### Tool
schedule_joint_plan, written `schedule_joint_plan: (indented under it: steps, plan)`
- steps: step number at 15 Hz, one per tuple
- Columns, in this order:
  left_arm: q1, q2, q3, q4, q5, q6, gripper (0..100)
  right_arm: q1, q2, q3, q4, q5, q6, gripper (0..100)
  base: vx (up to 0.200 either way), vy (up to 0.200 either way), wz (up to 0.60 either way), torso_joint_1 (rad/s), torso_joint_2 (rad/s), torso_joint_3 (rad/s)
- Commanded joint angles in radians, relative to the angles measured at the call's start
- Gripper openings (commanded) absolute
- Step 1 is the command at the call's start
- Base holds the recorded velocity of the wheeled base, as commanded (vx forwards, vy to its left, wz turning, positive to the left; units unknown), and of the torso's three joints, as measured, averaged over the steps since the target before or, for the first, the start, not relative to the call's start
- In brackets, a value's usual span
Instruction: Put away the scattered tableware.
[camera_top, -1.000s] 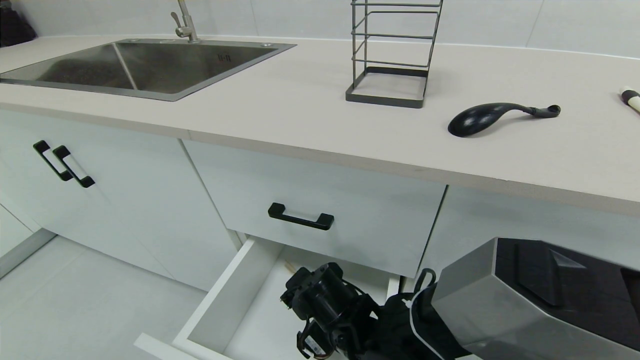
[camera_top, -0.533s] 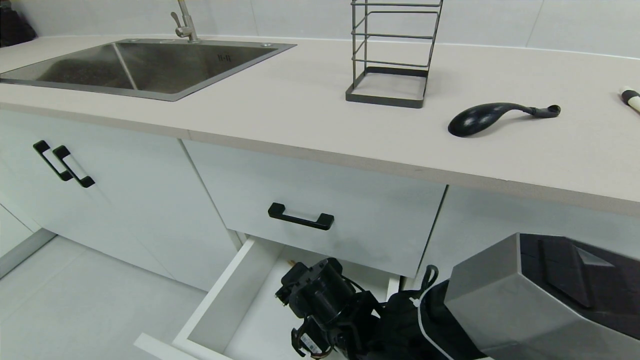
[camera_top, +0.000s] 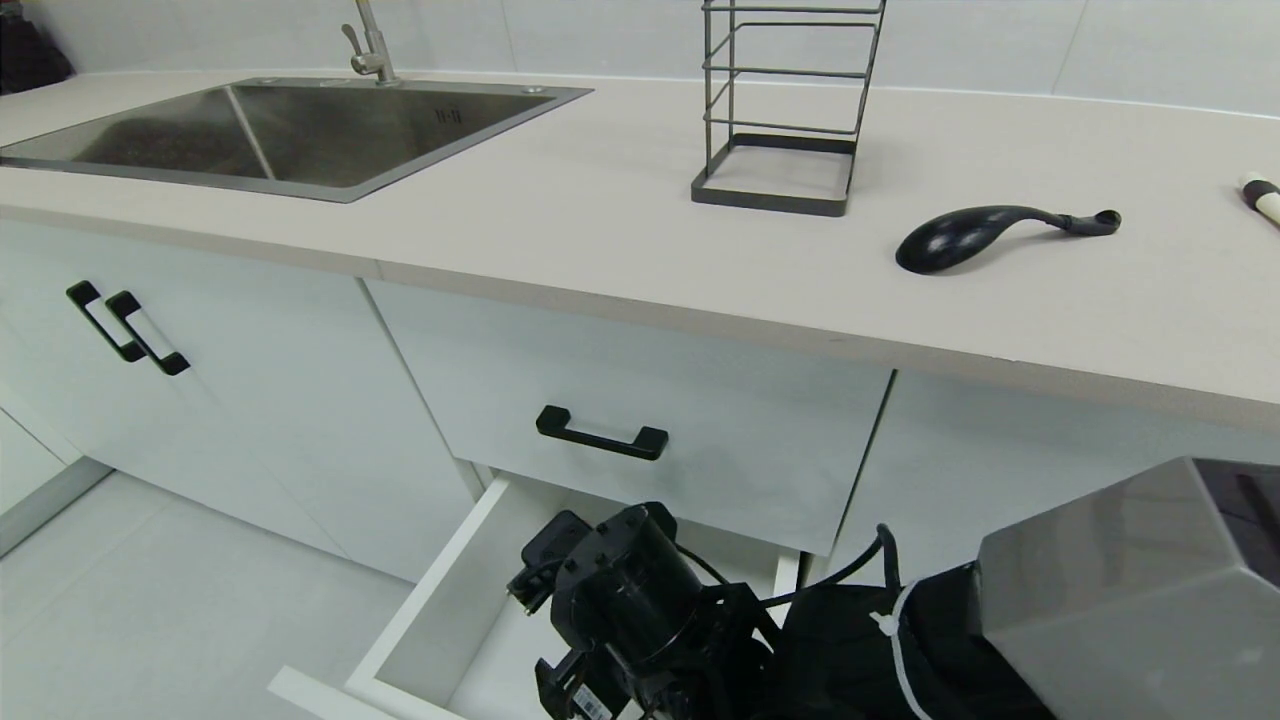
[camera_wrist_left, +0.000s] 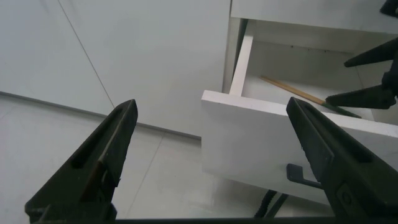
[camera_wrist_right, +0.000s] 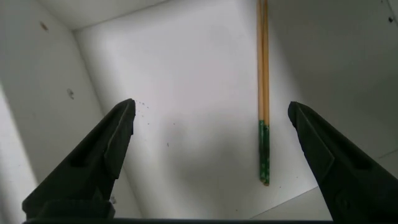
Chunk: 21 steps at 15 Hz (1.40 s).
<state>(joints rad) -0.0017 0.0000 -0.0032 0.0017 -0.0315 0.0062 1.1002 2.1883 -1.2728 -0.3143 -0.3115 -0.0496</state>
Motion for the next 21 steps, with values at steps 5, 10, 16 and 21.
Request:
schedule_joint_plan:
  steps: [5,10,16,21]
  plan:
    - [0.000,0.000,0.000,0.000,-0.001,0.000,100,0.012,-0.110,0.121,-0.160,0.045,-0.018,100,0.000,0.000,0.00,0.000,0.00,0.000]
    - [0.000,0.000,0.000,0.000,-0.001,0.000,100,0.012,-0.216,0.349,-0.425,0.173,-0.076,100,0.000,0.000,0.00,0.000,0.00,0.000]
    - [0.000,0.000,0.000,0.000,-0.001,0.000,100,0.012,-0.314,0.486,-0.559,0.287,-0.098,100,0.000,0.000,0.00,0.000,0.00,0.000]
    - [0.000,0.000,0.000,0.000,-0.001,0.000,100,-0.034,-0.441,0.624,-0.579,0.391,-0.159,100,0.000,0.000,0.00,0.000,0.00,0.000]
